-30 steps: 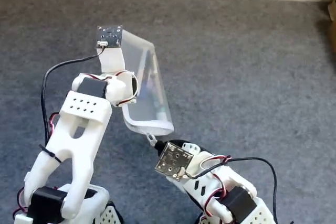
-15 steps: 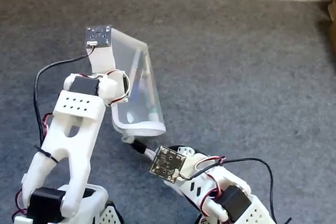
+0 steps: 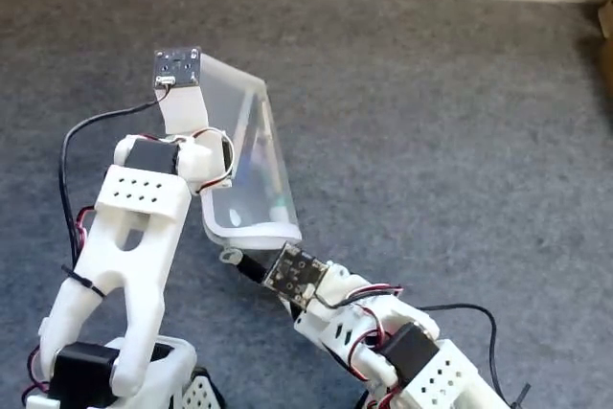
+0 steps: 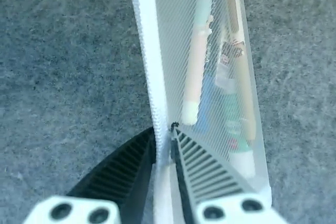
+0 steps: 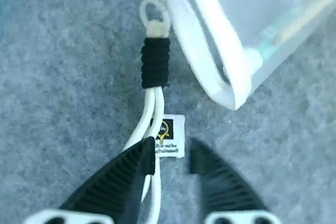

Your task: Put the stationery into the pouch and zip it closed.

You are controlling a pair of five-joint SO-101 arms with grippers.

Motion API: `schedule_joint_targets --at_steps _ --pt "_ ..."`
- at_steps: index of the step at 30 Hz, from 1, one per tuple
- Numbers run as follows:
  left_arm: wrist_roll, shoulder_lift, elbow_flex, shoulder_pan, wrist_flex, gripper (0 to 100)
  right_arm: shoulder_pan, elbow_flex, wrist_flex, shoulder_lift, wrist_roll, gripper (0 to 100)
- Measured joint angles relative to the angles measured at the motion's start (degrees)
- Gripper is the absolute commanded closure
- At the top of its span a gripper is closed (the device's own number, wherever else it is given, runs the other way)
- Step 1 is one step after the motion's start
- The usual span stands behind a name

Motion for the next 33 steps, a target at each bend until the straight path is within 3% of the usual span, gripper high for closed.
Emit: schedule_joint_targets --at_steps 16,26,33 --pt "0.0 0.4 0.0 0.0 0.0 99 -8.2 -1.1 -13.5 1.2 -11.2 80.8" --pt "0.0 0.4 0.0 -0.1 0.2 99 -8.9 -1.1 -27.2 25.8 -11.5 80.8" --pt "0.0 0.4 0.0 -0.1 0.2 99 -8.9 -1.1 -36.0 34.7 -11.5 80.8"
